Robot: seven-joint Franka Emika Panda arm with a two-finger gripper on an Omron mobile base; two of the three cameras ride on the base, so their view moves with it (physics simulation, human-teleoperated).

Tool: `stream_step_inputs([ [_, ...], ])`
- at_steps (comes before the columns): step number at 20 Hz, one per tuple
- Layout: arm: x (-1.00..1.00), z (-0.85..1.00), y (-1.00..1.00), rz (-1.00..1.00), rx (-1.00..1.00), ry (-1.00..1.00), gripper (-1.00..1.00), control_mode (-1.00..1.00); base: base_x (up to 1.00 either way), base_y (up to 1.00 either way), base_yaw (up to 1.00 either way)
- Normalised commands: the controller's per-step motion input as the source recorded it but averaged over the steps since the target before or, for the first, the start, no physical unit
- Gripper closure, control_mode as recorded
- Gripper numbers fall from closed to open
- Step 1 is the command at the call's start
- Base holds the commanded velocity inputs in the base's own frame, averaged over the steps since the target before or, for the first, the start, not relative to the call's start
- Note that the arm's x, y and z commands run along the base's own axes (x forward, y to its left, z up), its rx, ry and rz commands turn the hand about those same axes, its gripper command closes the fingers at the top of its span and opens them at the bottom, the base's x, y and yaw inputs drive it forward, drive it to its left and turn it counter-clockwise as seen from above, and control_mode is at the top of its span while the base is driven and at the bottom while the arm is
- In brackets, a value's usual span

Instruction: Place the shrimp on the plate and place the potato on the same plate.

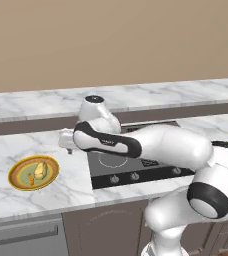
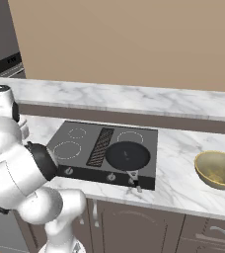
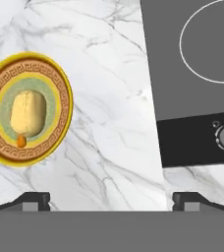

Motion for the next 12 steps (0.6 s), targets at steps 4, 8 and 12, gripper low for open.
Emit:
stream_step_inputs([
  [4,0.38,0.23,-1.0,0.07,-0.13,0.27,-1.0,-1.0,0.0,0.0,0.0],
  [8,0.37,0.24,-1.0,0.0,-0.26,0.38,-1.0,-1.0,0.0,0.0,0.0],
  [12,0.18,0.07,-1.0,0.03,-0.25,0.23,-1.0,-1.0,0.0,0.0,0.0],
])
